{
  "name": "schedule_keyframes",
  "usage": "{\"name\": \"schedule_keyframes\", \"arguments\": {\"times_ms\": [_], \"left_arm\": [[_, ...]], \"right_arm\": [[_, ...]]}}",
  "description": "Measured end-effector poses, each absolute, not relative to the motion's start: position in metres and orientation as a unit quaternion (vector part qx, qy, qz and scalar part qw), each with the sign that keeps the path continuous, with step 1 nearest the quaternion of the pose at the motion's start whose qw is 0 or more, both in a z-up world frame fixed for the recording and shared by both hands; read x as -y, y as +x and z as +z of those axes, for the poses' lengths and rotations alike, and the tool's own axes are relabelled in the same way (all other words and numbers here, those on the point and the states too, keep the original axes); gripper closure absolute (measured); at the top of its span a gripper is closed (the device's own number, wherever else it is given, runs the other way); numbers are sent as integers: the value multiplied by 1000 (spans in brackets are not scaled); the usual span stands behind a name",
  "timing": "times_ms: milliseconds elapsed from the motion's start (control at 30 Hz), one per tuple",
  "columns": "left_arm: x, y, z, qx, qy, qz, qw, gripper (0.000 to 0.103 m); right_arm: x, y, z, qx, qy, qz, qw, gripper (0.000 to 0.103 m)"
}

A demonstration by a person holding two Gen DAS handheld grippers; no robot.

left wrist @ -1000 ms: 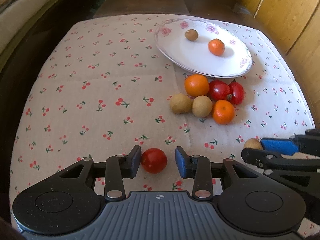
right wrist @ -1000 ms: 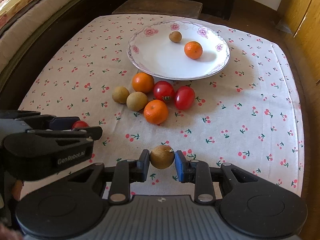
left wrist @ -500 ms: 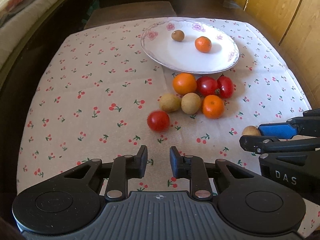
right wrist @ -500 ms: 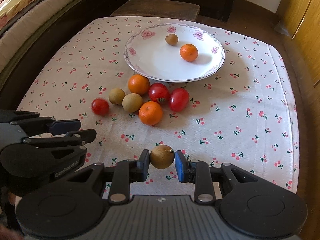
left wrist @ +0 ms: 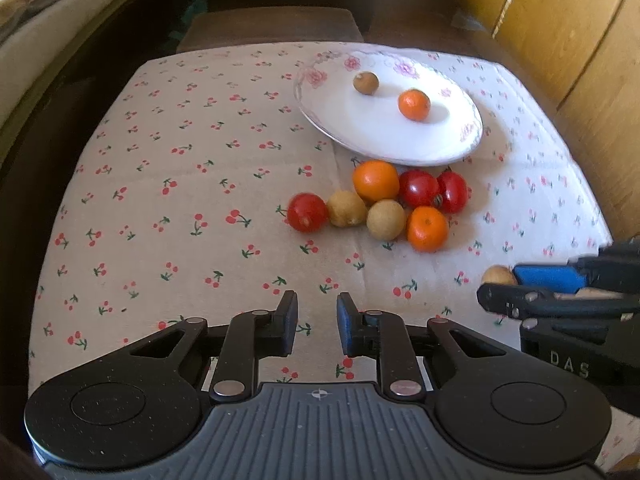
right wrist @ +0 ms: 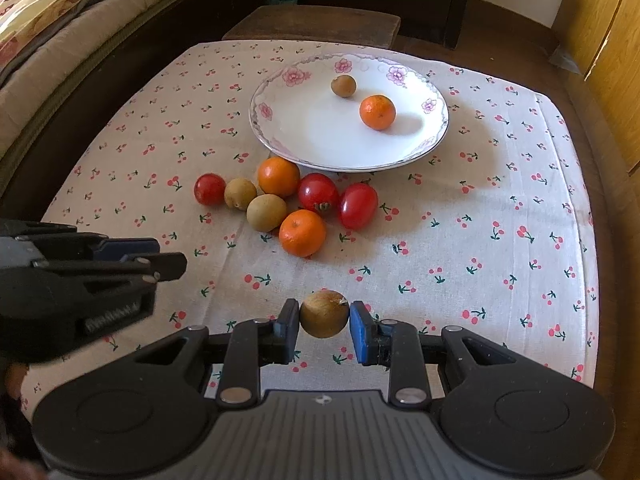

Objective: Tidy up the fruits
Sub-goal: 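Grasp the red tomato with the left tool while the right tool holds the kiwi, then carry the tomato and kiwi toward the white bowl with both tools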

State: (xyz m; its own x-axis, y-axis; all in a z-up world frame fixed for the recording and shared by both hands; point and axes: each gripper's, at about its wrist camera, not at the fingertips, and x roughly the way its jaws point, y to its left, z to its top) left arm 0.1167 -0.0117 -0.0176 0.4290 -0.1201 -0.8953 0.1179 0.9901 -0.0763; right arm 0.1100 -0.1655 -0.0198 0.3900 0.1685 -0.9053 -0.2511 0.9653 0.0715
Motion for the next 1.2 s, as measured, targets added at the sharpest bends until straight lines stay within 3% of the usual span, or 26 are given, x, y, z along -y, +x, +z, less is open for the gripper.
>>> {"name": "schedule_keyframes", "arguments": {"times_ms": [667,1200], "left_arm": [[1,175,-23,-526,-36,-61,848,66],[10,178,-40,-528,-9,-55,847,67]], "right_arm": [[167,132,-26,-546,-9,126,828,74],[170,135,-28,-548,2,121,828,74]]}}
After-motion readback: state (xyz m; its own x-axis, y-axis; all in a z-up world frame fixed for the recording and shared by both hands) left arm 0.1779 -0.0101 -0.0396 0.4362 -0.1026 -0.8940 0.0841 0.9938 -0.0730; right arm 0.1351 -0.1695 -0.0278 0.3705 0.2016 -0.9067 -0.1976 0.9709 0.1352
